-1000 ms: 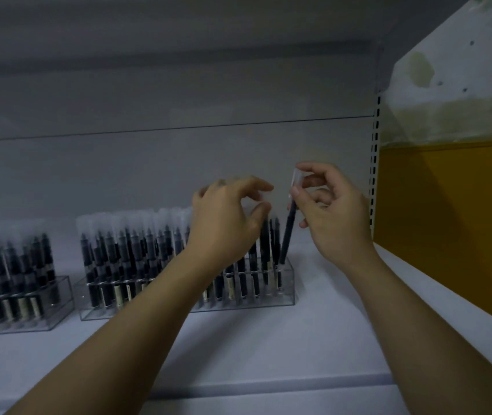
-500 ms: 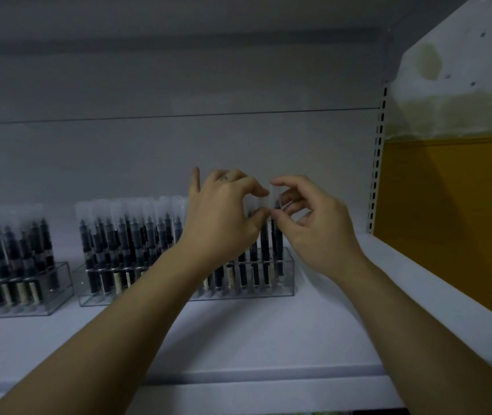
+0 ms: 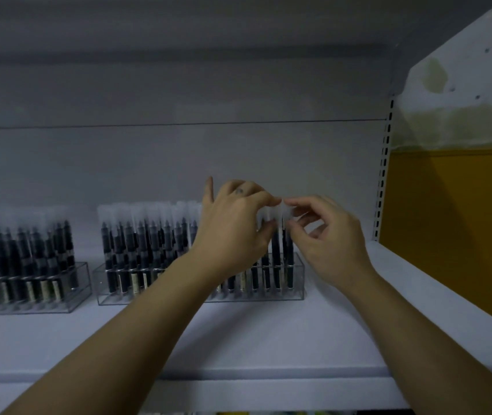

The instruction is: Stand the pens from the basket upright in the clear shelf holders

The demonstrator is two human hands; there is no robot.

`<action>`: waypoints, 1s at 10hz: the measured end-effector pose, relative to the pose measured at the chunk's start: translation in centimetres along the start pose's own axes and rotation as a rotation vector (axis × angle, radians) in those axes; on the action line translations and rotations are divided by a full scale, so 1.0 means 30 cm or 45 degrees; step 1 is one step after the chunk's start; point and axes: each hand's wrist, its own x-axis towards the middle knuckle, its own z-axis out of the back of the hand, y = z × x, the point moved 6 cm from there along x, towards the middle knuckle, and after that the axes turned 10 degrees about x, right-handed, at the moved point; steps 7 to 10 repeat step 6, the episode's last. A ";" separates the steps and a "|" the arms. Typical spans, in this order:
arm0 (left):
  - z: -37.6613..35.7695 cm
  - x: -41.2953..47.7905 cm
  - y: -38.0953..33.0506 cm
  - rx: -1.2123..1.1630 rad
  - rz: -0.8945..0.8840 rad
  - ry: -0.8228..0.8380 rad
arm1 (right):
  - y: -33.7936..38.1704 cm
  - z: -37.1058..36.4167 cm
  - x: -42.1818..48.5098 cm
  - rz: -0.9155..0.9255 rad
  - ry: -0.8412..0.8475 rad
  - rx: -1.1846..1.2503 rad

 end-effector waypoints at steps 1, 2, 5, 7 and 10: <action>0.000 -0.007 -0.004 0.045 -0.029 0.032 | 0.007 -0.007 -0.004 0.032 0.027 -0.049; 0.009 -0.019 -0.009 0.104 -0.075 0.034 | 0.005 -0.009 -0.007 0.004 0.042 -0.074; 0.079 -0.031 0.023 0.081 -0.080 0.053 | 0.072 0.012 -0.025 0.035 0.044 -0.230; 0.115 -0.055 0.045 0.076 -0.070 0.073 | 0.112 0.017 -0.040 0.029 0.063 -0.299; 0.115 -0.055 0.045 0.076 -0.070 0.073 | 0.112 0.017 -0.040 0.029 0.063 -0.299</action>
